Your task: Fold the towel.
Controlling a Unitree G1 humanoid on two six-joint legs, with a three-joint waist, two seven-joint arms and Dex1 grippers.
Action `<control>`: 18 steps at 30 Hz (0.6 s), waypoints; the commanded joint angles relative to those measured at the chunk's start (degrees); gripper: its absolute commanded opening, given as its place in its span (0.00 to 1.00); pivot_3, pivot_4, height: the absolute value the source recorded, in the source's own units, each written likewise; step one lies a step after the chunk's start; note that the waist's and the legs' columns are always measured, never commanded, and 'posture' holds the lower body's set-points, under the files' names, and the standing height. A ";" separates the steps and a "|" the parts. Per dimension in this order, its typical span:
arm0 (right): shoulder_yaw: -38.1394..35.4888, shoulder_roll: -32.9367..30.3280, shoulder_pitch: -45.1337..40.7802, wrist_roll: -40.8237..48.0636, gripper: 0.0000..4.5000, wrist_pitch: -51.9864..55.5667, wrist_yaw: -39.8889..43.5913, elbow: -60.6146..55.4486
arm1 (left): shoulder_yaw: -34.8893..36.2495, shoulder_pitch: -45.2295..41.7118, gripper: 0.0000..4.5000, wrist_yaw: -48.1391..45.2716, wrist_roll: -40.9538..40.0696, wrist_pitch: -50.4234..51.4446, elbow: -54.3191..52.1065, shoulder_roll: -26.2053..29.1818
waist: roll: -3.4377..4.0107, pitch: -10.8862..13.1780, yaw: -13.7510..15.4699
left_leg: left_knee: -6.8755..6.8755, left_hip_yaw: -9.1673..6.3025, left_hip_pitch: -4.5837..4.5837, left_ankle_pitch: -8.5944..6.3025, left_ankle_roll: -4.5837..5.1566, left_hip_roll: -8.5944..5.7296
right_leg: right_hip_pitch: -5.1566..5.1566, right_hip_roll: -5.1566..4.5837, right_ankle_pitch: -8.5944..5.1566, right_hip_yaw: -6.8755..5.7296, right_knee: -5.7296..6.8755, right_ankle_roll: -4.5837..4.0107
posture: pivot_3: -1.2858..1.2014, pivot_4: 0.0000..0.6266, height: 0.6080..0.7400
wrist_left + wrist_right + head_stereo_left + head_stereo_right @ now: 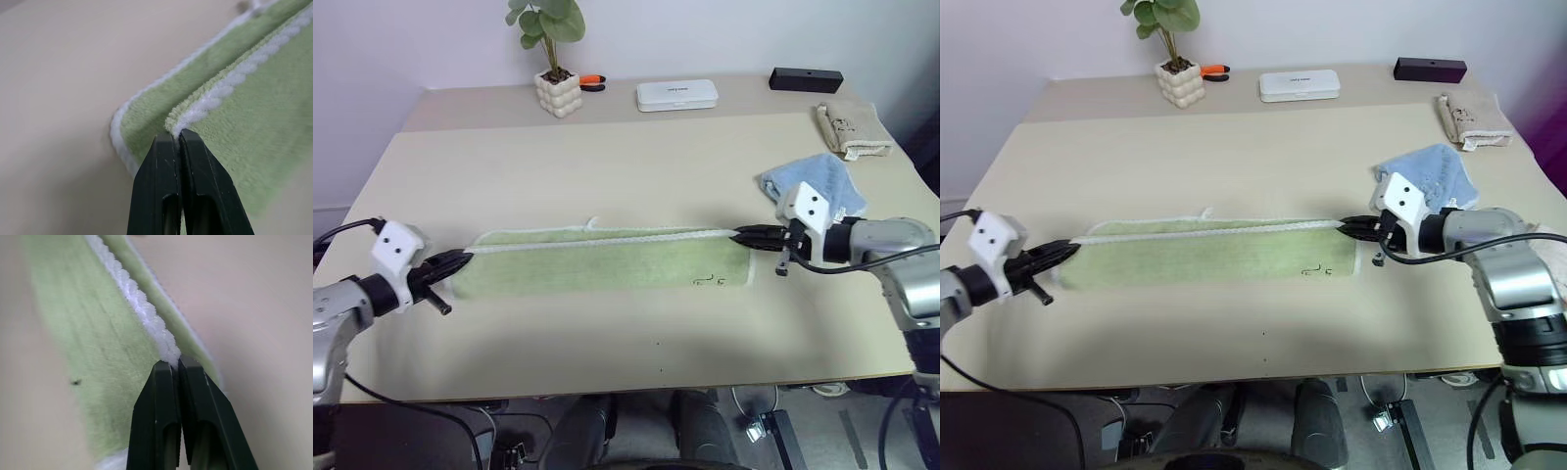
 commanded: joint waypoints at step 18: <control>-2.19 3.89 -3.04 -4.90 0.74 -4.34 -6.57 5.70 | -0.68 -10.97 0.73 5.66 2.55 -6.24 15.01 -4.53 | -0.01 0.00 -0.40 | 0.03 0.00 -0.01 0.02 -0.02 -0.01 | -0.04 0.02 0.03 0.02 0.06 0.04 | 0.52 0.24 1.00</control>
